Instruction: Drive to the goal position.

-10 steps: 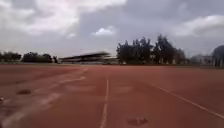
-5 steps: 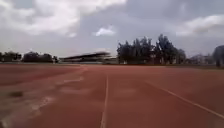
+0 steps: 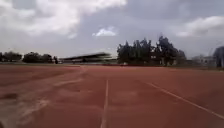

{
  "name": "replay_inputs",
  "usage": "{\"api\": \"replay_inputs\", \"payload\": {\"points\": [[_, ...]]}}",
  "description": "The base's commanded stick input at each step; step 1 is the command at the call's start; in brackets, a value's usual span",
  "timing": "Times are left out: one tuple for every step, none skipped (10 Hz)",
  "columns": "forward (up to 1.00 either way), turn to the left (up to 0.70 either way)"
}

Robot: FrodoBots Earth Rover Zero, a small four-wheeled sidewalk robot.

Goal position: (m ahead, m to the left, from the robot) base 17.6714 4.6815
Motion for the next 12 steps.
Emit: {"api": "replay_inputs", "payload": {"points": [[0.45, 0.0], [0.45, 0.0], [0.45, 0.0], [0.45, 0.0], [0.45, 0.0], [0.45, 0.0], [0.45, 0.0], [0.45, 0.0], [0.45, 0.0], [0.45, 0.0], [0.45, 0.0], [0.45, 0.0]]}}
